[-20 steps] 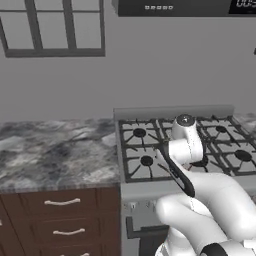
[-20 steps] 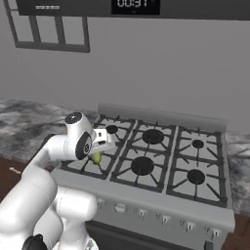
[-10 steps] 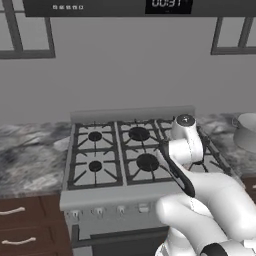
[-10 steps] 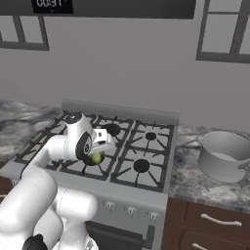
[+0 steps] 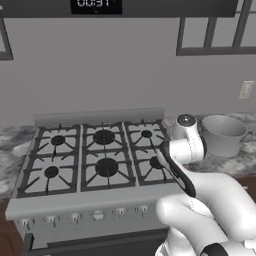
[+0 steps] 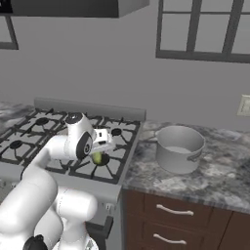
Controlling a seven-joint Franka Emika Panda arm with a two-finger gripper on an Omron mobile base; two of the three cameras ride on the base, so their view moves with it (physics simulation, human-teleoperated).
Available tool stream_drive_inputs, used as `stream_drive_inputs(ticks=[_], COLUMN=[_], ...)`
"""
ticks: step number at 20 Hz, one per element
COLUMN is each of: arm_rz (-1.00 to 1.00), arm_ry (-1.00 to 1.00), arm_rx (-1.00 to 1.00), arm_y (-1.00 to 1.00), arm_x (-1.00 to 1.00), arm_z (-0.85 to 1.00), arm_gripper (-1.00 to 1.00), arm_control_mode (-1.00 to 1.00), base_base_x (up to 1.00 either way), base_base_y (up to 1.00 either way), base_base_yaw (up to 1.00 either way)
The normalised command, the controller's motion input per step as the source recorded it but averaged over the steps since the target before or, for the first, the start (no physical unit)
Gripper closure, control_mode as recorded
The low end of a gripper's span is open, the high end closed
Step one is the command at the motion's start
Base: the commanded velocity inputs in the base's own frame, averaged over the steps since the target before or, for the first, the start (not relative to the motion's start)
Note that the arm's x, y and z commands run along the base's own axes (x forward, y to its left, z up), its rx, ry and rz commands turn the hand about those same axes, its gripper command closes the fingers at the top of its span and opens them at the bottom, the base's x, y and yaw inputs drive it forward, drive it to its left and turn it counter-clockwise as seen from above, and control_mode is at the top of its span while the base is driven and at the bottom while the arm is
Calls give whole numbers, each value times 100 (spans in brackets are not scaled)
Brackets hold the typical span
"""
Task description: Turn on the sink faucet. Then move the cucumber from the counter to the sink. Turn off the sink. Move the vegetable from the sink to the pot next to the stove. Finally move the pot to the front center burner.
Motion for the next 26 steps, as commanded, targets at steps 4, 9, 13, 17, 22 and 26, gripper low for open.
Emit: stream_drive_inputs(ticks=[4, 9, 13, 17, 22, 26], arm_rz=[0, 0, 0, 0, 0, -5], arm_ry=[0, 0, 0, 0, 0, 0], arm_rx=[0, 0, 0, 0, 0, 0], arm_y=[0, 0, 0, -3, -33, -45], arm_x=[0, 0, 0, 3, 14, 23], arm_z=[0, 0, 0, 0, 5, 18], arm_gripper=[100, 100, 100, 100, 100, 100], arm_control_mode=[100, 100, 100, -100, -100, -100], base_base_x=[35, 40, 27, 6, 0, 0], base_base_y=[-35, -17, -11, -5, 0, 0], base_base_yaw=[-1, -1, -7, -1, 0, 0])
